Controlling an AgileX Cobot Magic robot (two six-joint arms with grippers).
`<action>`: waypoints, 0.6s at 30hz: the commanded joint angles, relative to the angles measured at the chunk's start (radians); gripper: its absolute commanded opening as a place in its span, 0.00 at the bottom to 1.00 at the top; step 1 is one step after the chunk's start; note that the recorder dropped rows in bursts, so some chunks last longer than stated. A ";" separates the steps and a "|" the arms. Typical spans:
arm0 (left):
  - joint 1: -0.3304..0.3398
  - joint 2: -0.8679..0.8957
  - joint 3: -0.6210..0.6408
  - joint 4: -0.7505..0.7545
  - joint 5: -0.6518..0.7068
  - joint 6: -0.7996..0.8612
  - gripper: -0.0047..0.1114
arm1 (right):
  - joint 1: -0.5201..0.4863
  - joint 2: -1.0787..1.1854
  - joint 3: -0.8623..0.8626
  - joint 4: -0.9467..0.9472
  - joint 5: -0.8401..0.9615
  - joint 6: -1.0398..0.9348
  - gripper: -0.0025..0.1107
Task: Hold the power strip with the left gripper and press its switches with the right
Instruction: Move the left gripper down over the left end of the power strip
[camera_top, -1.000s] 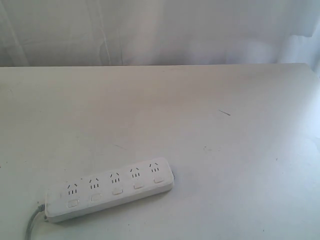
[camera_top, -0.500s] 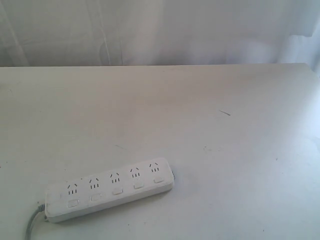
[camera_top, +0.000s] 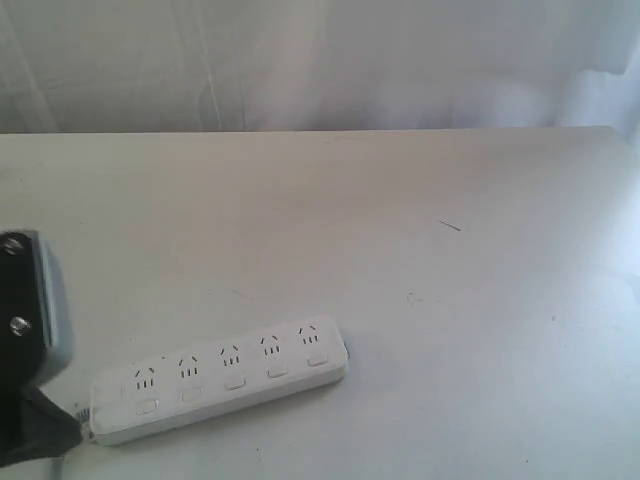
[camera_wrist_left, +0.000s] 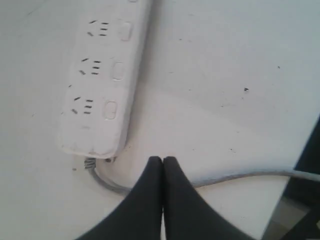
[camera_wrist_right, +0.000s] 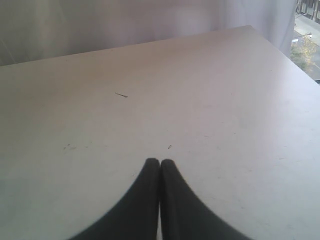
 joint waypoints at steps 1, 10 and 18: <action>-0.141 0.115 -0.042 0.058 0.039 0.062 0.04 | 0.001 -0.003 0.002 -0.001 -0.007 0.001 0.02; -0.257 0.429 -0.226 0.200 0.301 0.062 0.04 | 0.001 -0.003 0.002 -0.001 -0.007 0.001 0.02; -0.253 0.605 -0.295 0.337 0.245 0.054 0.04 | 0.001 -0.003 0.002 -0.001 -0.007 0.032 0.02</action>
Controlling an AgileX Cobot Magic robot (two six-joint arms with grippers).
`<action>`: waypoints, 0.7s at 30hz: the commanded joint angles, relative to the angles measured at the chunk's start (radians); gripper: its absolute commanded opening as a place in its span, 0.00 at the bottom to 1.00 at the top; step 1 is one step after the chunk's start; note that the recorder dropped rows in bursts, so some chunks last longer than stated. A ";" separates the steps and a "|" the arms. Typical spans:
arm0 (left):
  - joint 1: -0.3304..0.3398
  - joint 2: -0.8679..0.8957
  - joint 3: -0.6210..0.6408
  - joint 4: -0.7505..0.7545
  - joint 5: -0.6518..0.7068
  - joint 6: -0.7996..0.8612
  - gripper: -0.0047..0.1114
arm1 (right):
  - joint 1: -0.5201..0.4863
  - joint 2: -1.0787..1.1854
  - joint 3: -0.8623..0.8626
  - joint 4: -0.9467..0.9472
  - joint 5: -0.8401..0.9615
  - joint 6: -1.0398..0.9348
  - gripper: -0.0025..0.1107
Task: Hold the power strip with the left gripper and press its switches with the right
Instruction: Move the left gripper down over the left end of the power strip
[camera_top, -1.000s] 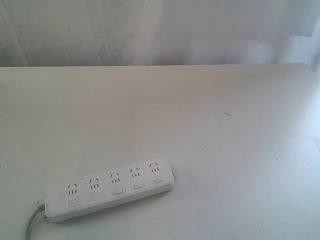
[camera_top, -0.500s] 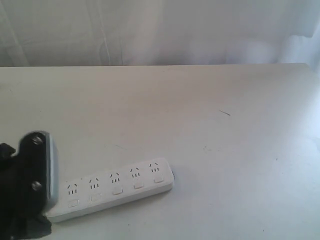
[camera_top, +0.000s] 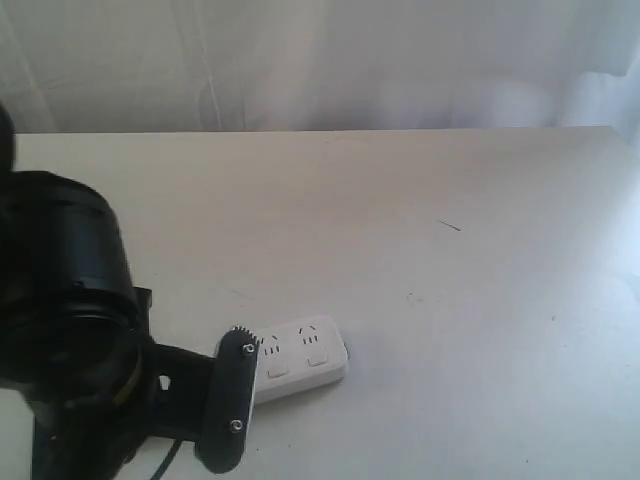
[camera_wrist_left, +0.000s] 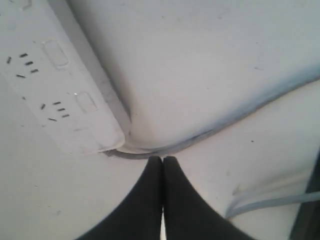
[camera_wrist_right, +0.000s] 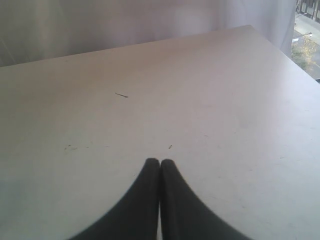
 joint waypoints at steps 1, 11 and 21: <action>-0.003 0.056 -0.019 0.025 -0.064 -0.007 0.04 | 0.001 -0.003 0.002 -0.001 -0.007 0.022 0.02; 0.000 0.098 -0.019 0.067 -0.134 -0.023 0.77 | 0.001 -0.003 0.002 -0.001 -0.007 0.022 0.02; 0.072 0.098 -0.019 0.098 -0.190 -0.058 0.94 | 0.001 -0.003 0.002 -0.001 -0.007 0.022 0.02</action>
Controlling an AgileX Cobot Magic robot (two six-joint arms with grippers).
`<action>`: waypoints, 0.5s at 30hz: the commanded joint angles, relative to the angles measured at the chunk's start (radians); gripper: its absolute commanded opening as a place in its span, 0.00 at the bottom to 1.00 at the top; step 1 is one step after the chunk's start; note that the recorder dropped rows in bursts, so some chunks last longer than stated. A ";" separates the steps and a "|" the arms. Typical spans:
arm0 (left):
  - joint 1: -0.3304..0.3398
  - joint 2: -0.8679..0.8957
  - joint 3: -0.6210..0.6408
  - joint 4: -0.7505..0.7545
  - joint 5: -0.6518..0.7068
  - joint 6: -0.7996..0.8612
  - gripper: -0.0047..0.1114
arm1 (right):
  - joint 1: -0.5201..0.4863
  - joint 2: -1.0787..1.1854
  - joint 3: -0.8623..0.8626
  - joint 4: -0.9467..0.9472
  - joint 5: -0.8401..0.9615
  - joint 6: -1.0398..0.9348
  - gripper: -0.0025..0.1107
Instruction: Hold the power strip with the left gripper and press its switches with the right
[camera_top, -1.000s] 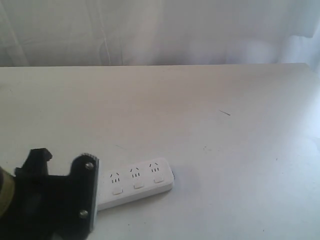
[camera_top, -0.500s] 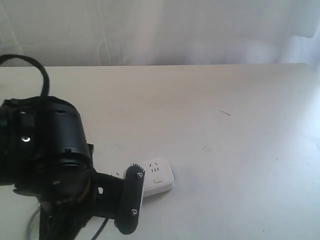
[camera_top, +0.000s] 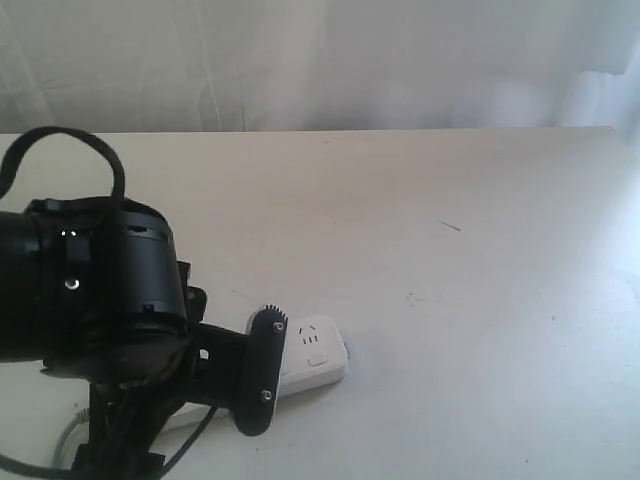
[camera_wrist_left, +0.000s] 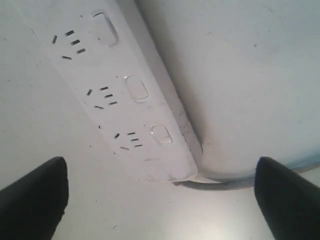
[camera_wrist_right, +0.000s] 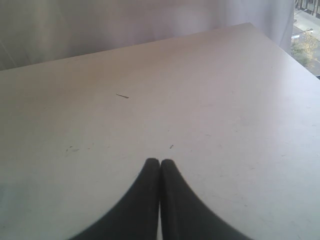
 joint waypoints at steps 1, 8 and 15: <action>0.064 -0.003 -0.004 -0.101 -0.039 0.009 0.94 | 0.001 -0.003 0.002 -0.001 -0.007 0.005 0.02; 0.246 -0.003 -0.004 -0.275 -0.049 0.121 0.94 | 0.001 -0.003 0.002 -0.001 -0.007 0.005 0.02; 0.329 -0.003 -0.004 -0.301 -0.131 0.187 0.94 | 0.001 -0.003 0.002 -0.001 -0.007 0.005 0.02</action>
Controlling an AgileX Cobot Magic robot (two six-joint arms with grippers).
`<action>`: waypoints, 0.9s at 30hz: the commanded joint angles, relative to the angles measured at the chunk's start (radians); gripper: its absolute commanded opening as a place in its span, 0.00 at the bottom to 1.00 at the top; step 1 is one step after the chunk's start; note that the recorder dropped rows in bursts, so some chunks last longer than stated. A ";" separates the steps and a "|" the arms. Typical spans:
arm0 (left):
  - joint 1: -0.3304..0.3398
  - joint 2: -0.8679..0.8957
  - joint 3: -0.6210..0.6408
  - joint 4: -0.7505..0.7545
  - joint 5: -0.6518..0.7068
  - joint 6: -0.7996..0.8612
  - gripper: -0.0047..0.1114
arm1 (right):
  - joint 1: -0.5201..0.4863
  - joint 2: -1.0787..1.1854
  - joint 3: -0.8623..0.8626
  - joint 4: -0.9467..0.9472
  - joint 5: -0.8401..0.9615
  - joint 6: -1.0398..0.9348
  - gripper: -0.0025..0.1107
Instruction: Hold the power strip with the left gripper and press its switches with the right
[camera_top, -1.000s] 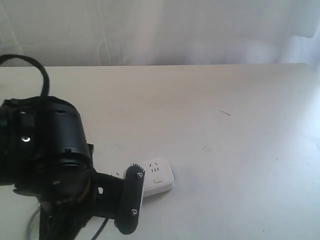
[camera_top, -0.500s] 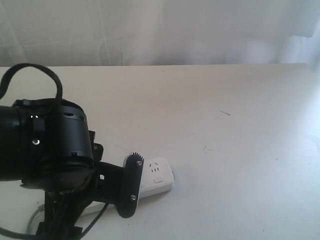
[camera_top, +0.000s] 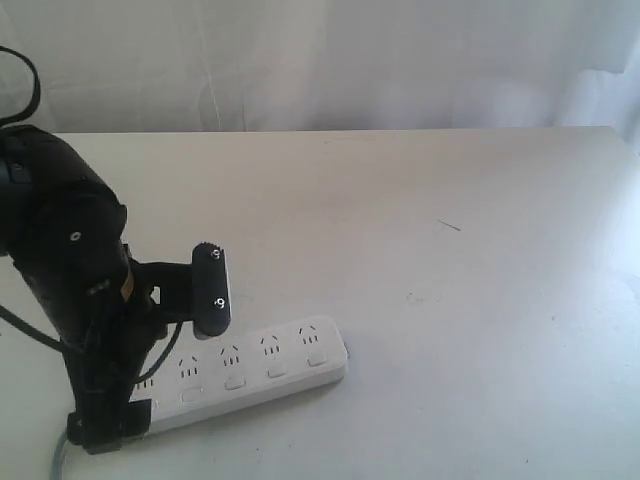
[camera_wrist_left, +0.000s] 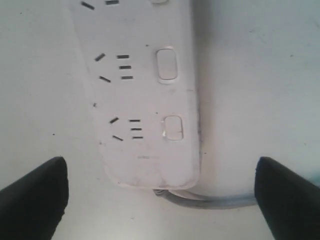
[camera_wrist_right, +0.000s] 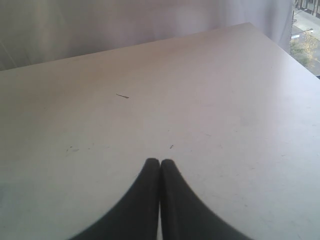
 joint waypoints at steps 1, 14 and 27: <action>0.019 -0.003 -0.004 -0.035 -0.035 0.051 0.94 | 0.001 -0.003 0.002 -0.001 -0.007 0.005 0.02; 0.020 0.031 -0.004 -0.059 -0.065 0.116 0.94 | 0.001 -0.003 0.002 -0.001 -0.007 0.005 0.02; 0.124 0.142 -0.004 -0.068 -0.137 0.104 0.94 | 0.001 -0.003 0.002 -0.001 -0.007 0.005 0.02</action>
